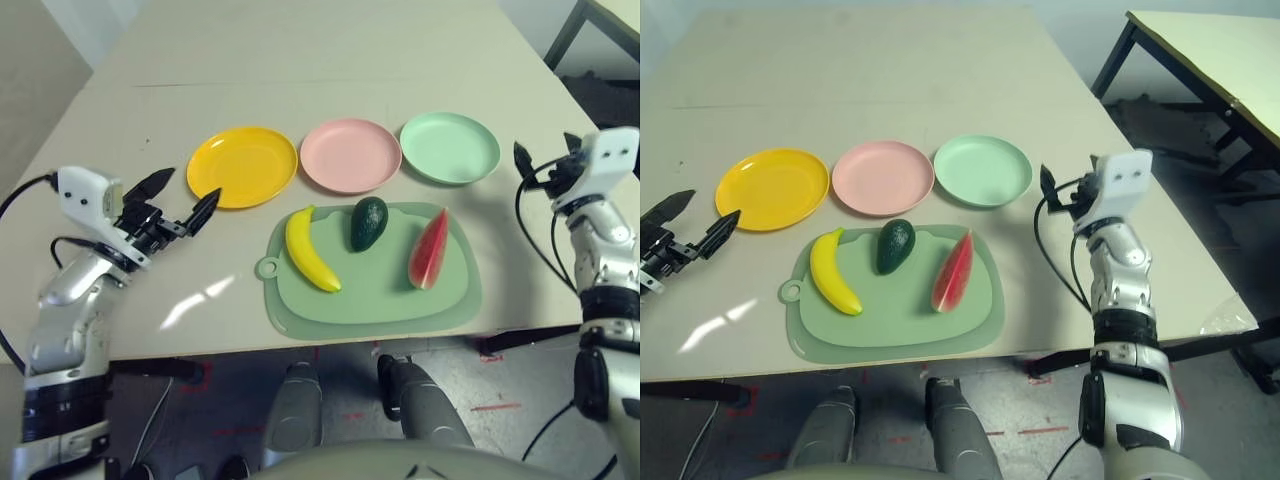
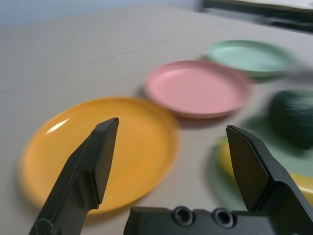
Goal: Place the fruits into color-matched plates.
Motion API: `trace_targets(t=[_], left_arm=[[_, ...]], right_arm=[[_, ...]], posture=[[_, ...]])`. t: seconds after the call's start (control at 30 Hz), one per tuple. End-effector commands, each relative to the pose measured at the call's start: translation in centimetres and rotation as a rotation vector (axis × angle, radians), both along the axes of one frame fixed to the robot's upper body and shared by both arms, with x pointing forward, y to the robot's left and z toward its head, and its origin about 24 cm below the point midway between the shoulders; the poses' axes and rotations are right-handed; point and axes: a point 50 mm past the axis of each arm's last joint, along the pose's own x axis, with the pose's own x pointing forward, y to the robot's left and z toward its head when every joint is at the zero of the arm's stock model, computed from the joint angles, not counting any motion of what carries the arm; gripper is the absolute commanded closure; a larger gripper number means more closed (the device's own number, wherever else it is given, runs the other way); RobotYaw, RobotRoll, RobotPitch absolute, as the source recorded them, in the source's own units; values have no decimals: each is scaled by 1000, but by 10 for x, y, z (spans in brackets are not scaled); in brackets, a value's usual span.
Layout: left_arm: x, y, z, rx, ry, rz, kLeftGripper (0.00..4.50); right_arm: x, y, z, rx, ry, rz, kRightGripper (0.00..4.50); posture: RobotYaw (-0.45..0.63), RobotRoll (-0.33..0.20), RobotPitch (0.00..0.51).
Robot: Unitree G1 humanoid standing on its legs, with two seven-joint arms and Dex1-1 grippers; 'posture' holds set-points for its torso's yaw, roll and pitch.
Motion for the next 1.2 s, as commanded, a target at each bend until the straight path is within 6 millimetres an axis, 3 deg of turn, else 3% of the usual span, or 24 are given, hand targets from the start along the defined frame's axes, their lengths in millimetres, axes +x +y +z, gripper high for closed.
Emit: trace_targets(t=[0.03,0.13,0.3,0.4,0.47,0.63,0.77,0.97,1.2], left_arm=[[-9,-23,-2,80,115,-294,21],[-16,-33,-7,176,181,-477,21],[-12,-41,-14,217,183,-582,21],[-7,-44,-22,227,173,-615,21],[-4,-44,-26,237,173,-625,21],[4,-41,-33,283,171,-616,21],[5,-42,-33,277,164,-607,21],[2,-46,-35,289,171,-616,21],[-2,-46,-30,337,187,-680,21]], right_arm=[[-4,-10,16,101,48,87,0],[-12,2,37,6,112,274,0],[-29,16,61,-168,244,485,0],[-35,37,87,-488,284,584,0],[-38,54,94,-714,319,674,0],[-44,85,97,-1163,347,893,0],[-44,110,100,-1429,252,1077,0],[-47,140,93,-1618,105,1239,0],[-40,153,81,-1683,70,1327,0]], posture=[[54,0,257],[18,0,247],[-36,0,224],[-70,0,208],[-77,0,201],[-80,0,190],[-71,0,189],[-32,0,191],[13,0,196]])
